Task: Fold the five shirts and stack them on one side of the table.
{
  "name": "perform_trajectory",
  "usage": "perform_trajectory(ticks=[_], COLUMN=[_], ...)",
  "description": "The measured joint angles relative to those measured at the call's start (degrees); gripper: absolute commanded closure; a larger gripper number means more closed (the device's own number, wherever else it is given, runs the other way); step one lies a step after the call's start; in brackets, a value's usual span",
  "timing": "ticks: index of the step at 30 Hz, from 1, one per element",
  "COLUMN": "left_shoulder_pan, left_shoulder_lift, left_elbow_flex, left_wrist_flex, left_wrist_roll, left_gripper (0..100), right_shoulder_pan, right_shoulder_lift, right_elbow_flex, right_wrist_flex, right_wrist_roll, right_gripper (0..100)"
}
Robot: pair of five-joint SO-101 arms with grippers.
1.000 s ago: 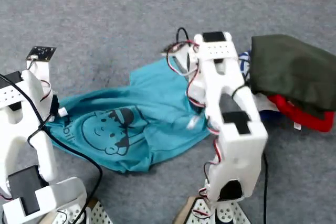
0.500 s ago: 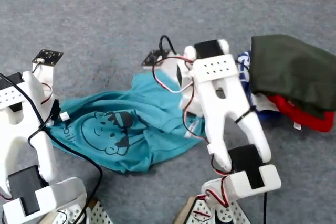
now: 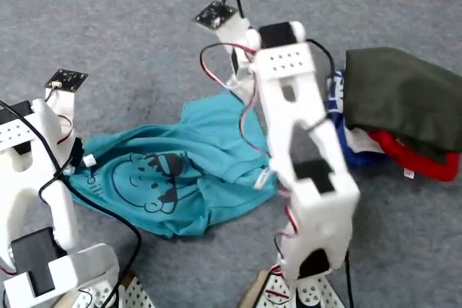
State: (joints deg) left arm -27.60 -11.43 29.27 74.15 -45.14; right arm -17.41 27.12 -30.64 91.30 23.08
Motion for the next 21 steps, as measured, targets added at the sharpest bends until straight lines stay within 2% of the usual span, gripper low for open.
perform_trajectory(ticks=[8,13,16,21], left_shoulder_pan=[0.0,0.0,0.0,0.0], left_shoulder_lift=[0.0,0.0,0.0,0.0], left_elbow_flex=[1.4,1.4,1.4,1.4], left_wrist_flex=[-1.8,-1.8,-1.8,-1.8], left_wrist_roll=[0.0,0.0,0.0,0.0], left_gripper=[98,98,98,98], right_shoulder_pan=[0.0,0.0,0.0,0.0], right_shoulder_lift=[29.2,43.4,48.4,50.4], right_elbow_flex=[-30.9,-48.0,-54.3,-56.5], right_wrist_flex=[5.1,8.7,9.1,9.1], right_wrist_roll=[-6.2,-7.4,-8.5,-8.8], right_gripper=[77.5,77.5,77.5,78.0])
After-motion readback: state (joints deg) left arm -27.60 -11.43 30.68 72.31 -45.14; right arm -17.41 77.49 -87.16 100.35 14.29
